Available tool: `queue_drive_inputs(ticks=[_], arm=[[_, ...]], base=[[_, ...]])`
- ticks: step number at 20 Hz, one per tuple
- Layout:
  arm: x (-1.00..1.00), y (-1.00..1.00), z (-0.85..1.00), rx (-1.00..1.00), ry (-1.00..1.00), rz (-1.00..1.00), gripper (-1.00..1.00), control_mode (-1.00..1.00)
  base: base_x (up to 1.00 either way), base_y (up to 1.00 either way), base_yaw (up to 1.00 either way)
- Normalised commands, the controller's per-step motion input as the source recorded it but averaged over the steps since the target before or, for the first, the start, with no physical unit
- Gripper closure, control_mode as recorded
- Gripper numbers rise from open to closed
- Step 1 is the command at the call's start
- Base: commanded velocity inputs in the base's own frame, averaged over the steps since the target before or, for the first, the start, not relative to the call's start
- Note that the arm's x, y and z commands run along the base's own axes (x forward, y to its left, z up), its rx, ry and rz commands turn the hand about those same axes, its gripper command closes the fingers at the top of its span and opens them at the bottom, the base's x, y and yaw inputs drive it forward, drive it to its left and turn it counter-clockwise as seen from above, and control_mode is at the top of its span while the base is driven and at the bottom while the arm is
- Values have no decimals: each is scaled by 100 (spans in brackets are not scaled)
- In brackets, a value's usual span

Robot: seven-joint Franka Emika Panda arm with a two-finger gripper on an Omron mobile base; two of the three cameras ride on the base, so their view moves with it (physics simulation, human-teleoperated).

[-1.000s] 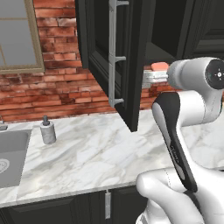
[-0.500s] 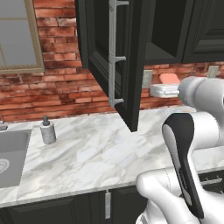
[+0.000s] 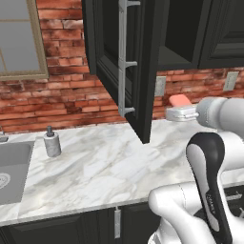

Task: Locate and retrieve the bar soap and soap dispenser from the cabinet. Place them next to the sink.

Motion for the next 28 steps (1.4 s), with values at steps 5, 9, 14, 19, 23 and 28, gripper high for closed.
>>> queue_drive_inputs(ticks=[5,9,14,19,23,28], arm=[[8,0,-56,-6,-5,11,100,-100],[29,1,-54,-8,-3,13,100,-100],[56,17,-56,-12,0,21,100,-100],[55,32,-51,-13,1,22,100,-100],[25,49,-39,-15,1,17,100,-100],[9,63,-40,-18,0,24,100,-100]], base=[[0,0,0],[0,0,0],[0,0,0],[0,0,0],[0,0,0],[0,0,0]])
